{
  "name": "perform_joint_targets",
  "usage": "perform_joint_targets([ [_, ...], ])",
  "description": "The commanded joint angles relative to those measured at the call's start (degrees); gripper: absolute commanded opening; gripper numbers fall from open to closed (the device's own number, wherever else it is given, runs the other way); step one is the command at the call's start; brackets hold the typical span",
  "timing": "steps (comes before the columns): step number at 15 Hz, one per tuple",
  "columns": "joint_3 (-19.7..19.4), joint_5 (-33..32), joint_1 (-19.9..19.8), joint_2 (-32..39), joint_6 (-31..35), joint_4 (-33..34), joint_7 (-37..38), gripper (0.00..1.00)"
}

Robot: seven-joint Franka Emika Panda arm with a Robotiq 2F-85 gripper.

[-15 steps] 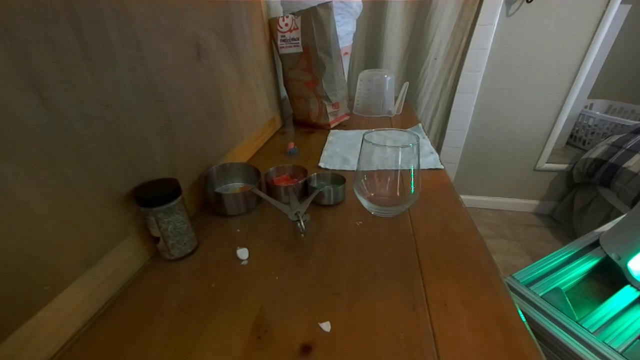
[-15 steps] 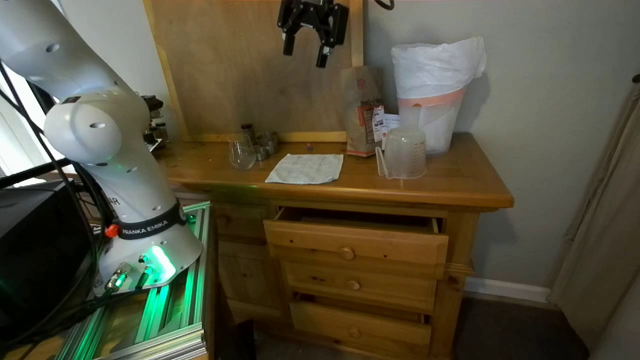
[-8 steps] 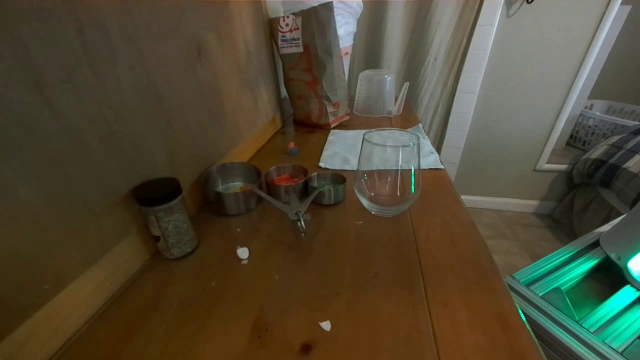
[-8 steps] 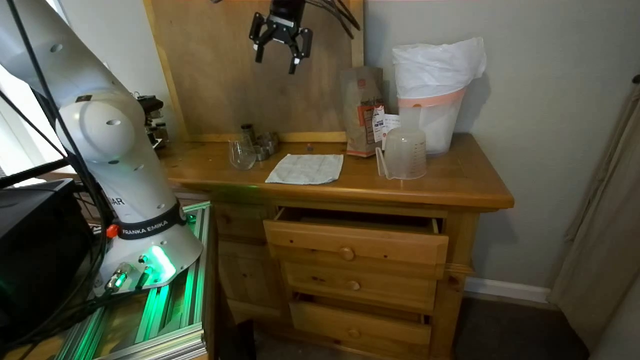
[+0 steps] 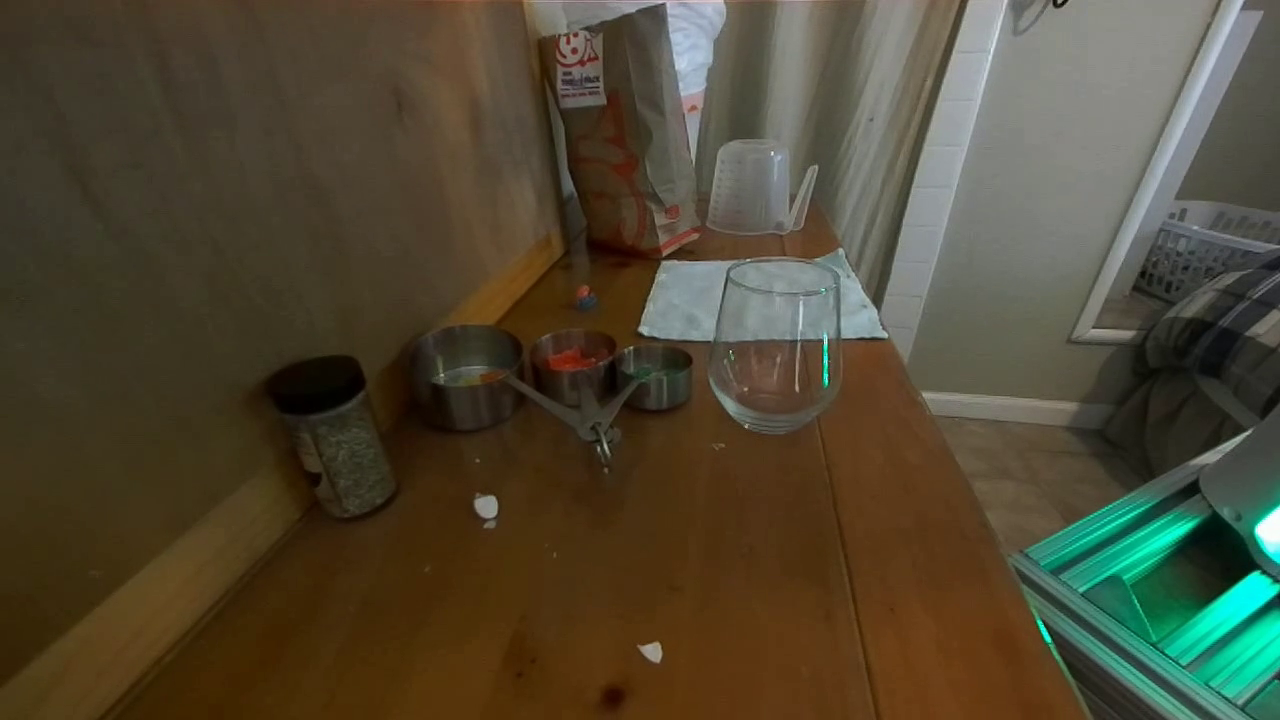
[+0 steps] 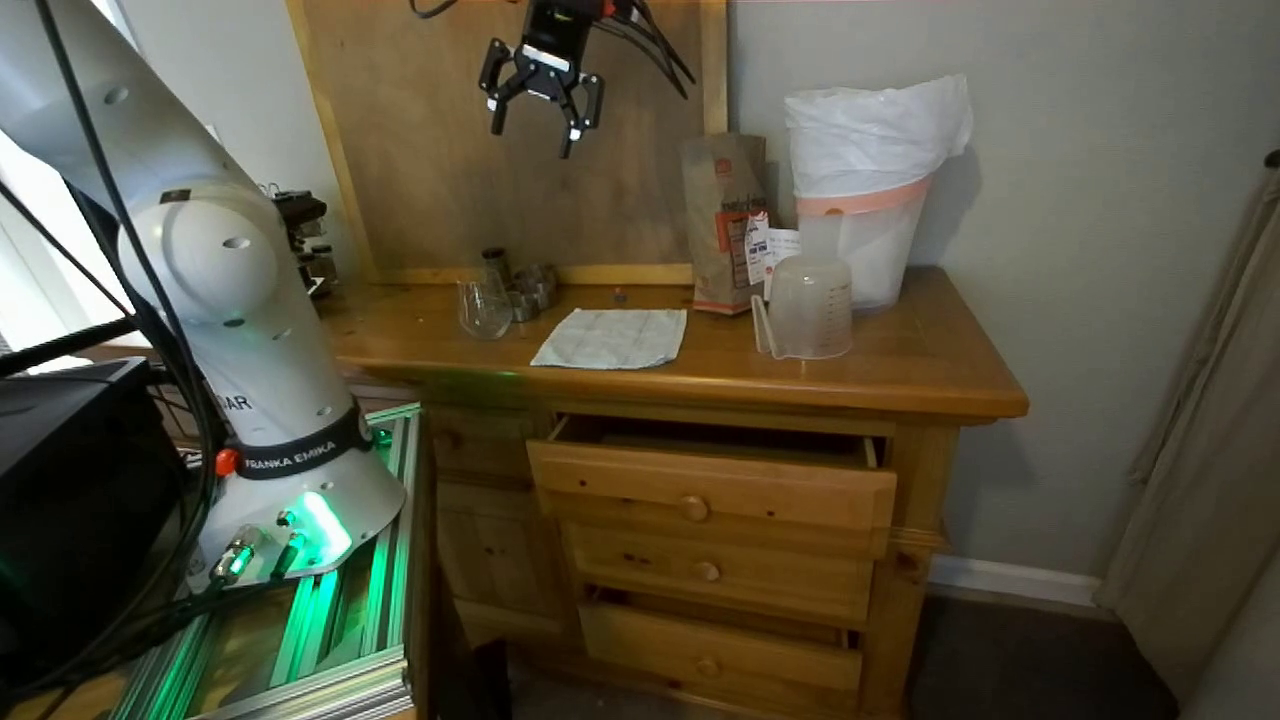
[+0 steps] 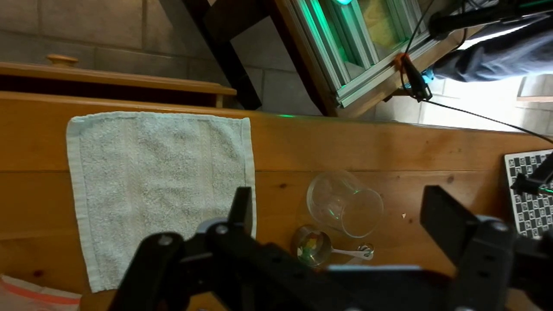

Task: Put the orange and blue object on top of the napkin then fold the napkin into a triangle twice.

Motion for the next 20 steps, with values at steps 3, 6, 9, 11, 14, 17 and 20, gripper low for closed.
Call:
perform_joint_targets([
  [3, 2.7, 2.2, 0.6, -0.3, 1.7, -0.9, 3.3, 1.0],
  [6, 6.6, 5.4, 2.6, 0.1, 9.5, -2.0, 8.5, 1.0],
  [9, 10.7, 4.8, 4.6, 1.5, 16.8, -3.2, 14.8, 1.0],
  [11, 13.1, 3.2, 5.5, 3.2, 22.1, -4.0, 19.9, 1.0],
  [14, 15.5, 1.3, 6.3, 7.0, 29.0, -4.7, 24.7, 1.0],
  [17, 16.4, 1.5, 6.9, 11.9, 31.3, -3.7, 26.4, 1.0],
  [20, 16.0, 2.8, 7.2, 11.4, 30.4, -4.5, 24.4, 1.0],
])
